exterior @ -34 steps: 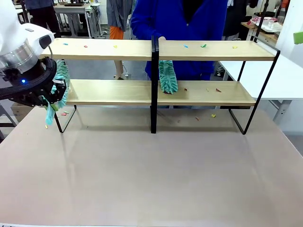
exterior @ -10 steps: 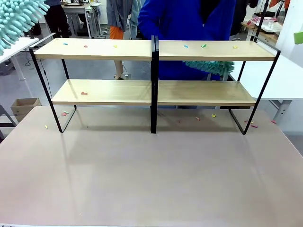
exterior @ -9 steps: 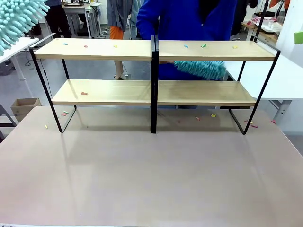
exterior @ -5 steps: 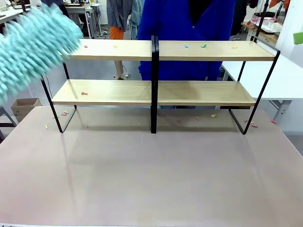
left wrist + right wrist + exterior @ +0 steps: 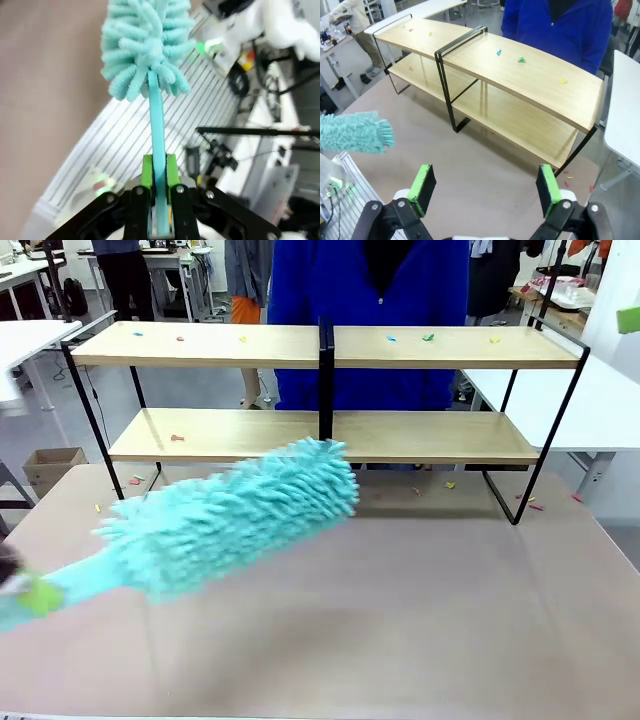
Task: Clean the shelves.
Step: Clean another randomly selected level of the Shelf with the Duster.
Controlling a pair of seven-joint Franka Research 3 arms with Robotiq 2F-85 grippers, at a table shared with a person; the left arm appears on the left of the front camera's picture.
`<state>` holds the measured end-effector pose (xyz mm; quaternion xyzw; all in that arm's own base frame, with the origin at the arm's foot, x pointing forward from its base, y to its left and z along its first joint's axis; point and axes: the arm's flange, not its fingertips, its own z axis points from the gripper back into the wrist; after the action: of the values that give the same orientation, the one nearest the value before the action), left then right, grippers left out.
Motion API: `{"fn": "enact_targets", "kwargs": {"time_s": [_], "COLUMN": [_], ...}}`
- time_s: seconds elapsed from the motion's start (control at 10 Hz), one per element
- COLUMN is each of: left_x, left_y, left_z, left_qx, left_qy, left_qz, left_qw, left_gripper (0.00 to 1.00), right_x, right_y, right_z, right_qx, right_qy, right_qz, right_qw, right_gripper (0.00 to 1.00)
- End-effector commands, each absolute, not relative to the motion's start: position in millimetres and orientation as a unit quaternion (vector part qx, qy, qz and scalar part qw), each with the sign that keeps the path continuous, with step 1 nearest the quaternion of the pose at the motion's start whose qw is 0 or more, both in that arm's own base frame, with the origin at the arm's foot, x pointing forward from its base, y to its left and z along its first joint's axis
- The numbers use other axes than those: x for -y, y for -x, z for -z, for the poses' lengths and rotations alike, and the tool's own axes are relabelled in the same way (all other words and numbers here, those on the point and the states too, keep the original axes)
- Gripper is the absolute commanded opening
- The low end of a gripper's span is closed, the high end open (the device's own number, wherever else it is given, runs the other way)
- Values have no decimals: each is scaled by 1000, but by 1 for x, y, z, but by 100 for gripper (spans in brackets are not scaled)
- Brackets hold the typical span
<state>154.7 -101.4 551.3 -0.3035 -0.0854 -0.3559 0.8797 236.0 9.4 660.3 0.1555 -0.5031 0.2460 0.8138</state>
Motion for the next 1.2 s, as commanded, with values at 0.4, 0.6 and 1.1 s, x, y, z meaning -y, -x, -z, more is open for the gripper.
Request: {"fn": "enact_targets", "kwargs": {"time_s": [0.4,0.6,1.1], "left_x": [82,144,281], "left_y": [-152,-189,-272], "left_z": [-551,-566,-532], "left_qx": [88,76,7], "left_qy": [290,275,188], "left_qz": [368,331,260], "left_qw": [879,899,947], "left_gripper": [12,12,12], "right_x": [-9,-9,-9], "right_y": [-236,-236,-236], "right_z": [-660,-660,-660], "right_qx": [503,503,503], "right_qy": [-157,-157,-157], "right_qz": [-246,-246,-246], "right_qw": [814,814,814], "right_gripper": [100,100,100]}}
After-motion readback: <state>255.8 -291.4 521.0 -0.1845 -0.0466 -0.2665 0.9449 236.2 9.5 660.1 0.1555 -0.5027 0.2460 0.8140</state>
